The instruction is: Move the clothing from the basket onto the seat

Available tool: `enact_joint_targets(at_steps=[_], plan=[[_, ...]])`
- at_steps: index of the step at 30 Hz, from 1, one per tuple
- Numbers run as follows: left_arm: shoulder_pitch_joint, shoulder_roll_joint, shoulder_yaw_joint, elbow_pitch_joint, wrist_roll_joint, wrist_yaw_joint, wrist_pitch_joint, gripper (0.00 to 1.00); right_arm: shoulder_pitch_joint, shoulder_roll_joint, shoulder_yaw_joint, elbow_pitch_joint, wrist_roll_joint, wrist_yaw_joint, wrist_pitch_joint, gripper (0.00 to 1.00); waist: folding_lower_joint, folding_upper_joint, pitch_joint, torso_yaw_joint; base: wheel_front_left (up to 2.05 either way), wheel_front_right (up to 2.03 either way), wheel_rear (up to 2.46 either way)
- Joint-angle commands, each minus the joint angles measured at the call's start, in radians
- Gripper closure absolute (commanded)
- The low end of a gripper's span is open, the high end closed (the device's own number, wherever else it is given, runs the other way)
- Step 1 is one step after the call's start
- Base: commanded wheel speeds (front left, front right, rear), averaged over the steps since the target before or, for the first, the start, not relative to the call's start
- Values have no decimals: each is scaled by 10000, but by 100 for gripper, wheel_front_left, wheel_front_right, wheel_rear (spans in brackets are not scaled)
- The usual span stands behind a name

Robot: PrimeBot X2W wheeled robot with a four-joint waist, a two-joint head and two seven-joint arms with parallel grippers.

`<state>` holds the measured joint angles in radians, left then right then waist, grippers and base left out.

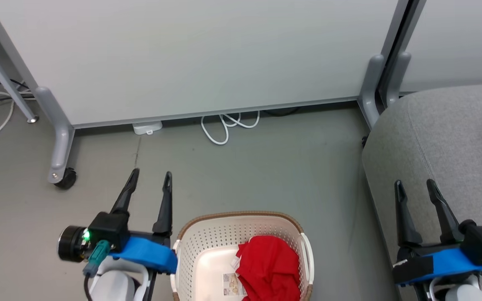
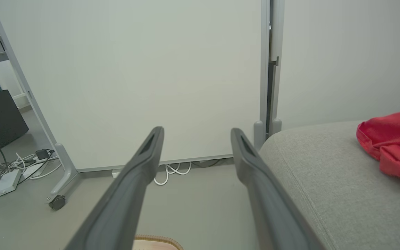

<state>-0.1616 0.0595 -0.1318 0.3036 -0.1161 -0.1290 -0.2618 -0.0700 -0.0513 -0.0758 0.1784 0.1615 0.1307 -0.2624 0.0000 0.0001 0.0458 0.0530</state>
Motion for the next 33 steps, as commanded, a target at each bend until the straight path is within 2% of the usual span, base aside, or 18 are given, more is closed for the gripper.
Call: enact_joint_targets(at_steps=[1, 8, 22, 33], plan=[[-340, 69, -168, 152, -107, -20, -47, 0, -235, 14, 57, -47, 30, 1, -38, 0, 0, -1, 185, -156, 0, 0, 0], [-1685, 421, -1385, 1371, -646, -25, -40, 0, -867, 9, 240, -250, -81, 1, -38, 0, 0, -1, 1169, -762, 0, 0, 0], [-4614, 950, -4262, 4447, -1930, -24, -40, 0, -2531, 11, 617, -711, -114, 1, -38, 0, 0, -1, 4020, -1859, 0, 0, 0], [-6584, 1119, -6441, 6640, -3062, -25, -26, 0, -3464, 12, 732, -1201, -13, 1, -38, 0, 0, -1, 6116, -2239, 0, 0, 0]])
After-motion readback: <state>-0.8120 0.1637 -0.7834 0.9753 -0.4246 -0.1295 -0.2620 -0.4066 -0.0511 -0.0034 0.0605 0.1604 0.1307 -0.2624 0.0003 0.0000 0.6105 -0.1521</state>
